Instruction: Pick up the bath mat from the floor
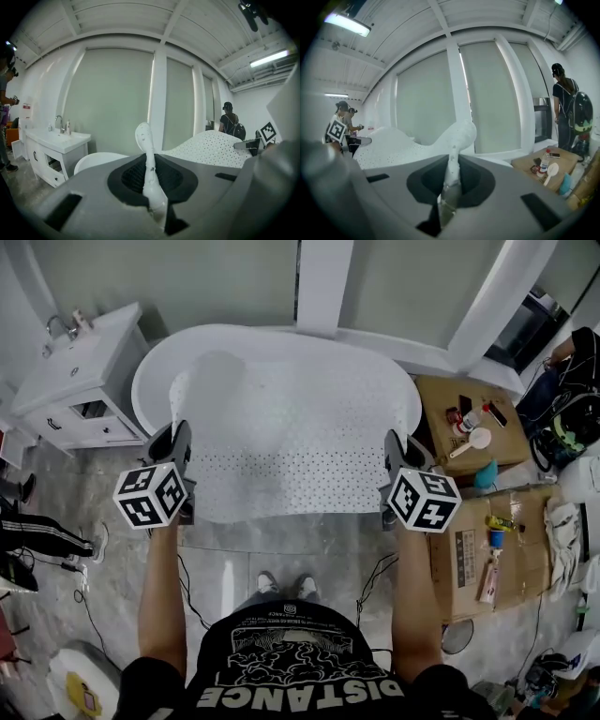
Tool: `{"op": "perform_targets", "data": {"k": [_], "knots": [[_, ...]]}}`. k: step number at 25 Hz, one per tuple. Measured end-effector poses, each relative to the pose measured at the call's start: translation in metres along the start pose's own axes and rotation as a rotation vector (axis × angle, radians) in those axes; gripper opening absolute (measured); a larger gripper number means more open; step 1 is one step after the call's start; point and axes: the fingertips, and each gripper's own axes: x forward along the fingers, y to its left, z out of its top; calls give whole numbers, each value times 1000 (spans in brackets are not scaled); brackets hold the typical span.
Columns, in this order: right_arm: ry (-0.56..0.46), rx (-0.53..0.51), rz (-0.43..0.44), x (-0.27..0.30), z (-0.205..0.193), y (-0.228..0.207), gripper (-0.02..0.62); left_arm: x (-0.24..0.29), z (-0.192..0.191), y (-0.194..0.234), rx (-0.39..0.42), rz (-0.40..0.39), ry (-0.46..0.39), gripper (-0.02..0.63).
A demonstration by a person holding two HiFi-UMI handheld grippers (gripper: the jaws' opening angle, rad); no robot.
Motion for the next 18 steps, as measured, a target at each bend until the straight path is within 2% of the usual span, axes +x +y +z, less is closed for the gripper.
{"op": "perform_targets", "data": {"k": [9, 18], "knots": [[-71, -78, -34, -17, 36, 5, 25, 3, 20, -2, 27, -22, -41, 44], [-90, -81, -63, -25, 40, 0, 25, 10, 31, -6, 33, -34, -50, 44]]}}
